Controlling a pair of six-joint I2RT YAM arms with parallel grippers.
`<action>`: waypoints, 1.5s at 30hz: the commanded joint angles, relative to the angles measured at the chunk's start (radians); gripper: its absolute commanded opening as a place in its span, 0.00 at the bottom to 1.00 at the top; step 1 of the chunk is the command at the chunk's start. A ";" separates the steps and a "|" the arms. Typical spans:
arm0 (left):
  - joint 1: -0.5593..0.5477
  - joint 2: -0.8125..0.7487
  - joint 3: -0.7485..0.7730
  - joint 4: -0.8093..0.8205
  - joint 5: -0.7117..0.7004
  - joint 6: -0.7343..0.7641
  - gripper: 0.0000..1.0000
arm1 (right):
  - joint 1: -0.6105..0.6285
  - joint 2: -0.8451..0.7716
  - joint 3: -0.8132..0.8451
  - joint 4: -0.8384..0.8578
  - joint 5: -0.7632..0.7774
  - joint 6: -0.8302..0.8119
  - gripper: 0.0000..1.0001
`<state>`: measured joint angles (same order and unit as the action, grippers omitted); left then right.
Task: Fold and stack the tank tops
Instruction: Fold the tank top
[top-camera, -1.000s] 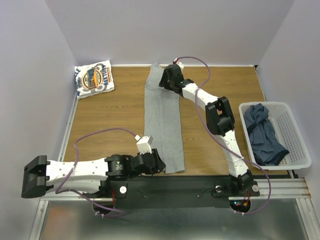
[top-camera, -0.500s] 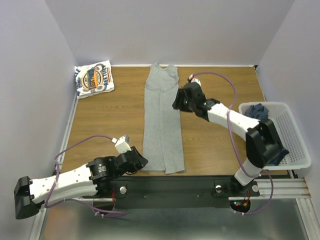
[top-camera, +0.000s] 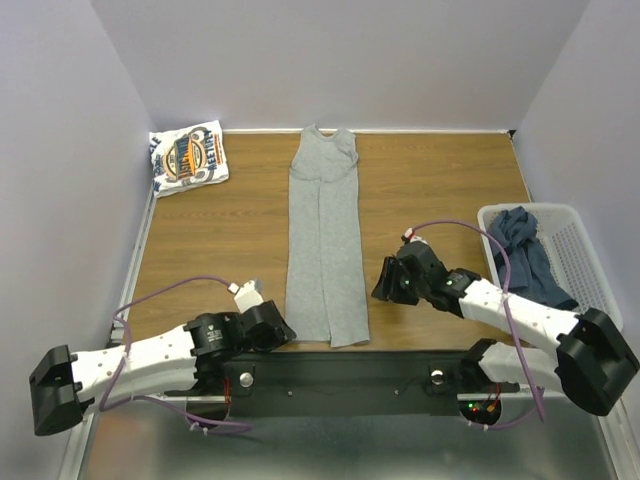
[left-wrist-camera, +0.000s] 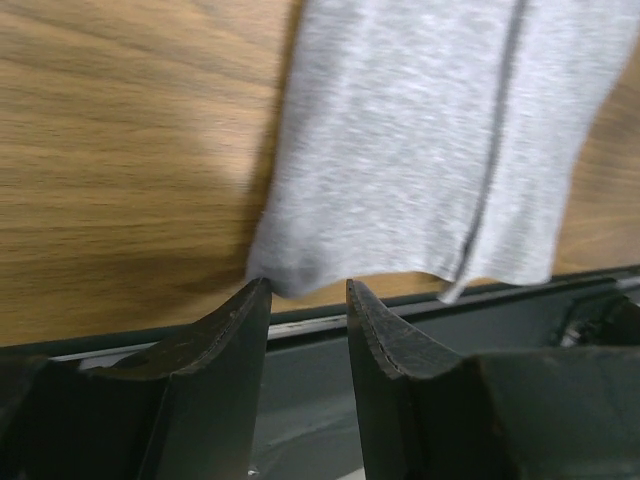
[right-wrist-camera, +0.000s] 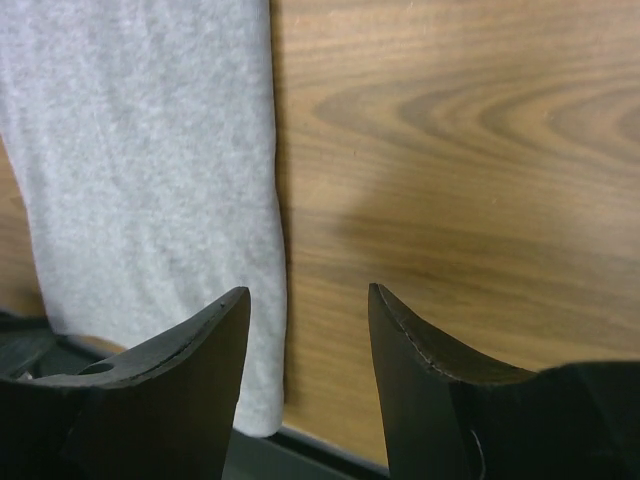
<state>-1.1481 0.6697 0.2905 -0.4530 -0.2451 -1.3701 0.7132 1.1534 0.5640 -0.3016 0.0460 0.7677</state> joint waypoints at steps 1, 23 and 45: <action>0.031 0.085 0.044 -0.018 0.020 0.009 0.48 | 0.015 -0.055 -0.048 -0.016 -0.075 0.059 0.56; 0.209 0.264 0.107 -0.024 0.176 0.220 0.40 | 0.166 -0.080 -0.138 -0.024 -0.186 0.200 0.57; 0.208 0.281 0.050 0.060 0.280 0.269 0.00 | 0.273 0.032 -0.170 0.064 -0.066 0.337 0.34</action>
<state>-0.9401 0.9562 0.3775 -0.3923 -0.0078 -1.1248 0.9768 1.1618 0.4252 -0.2272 -0.1047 1.0943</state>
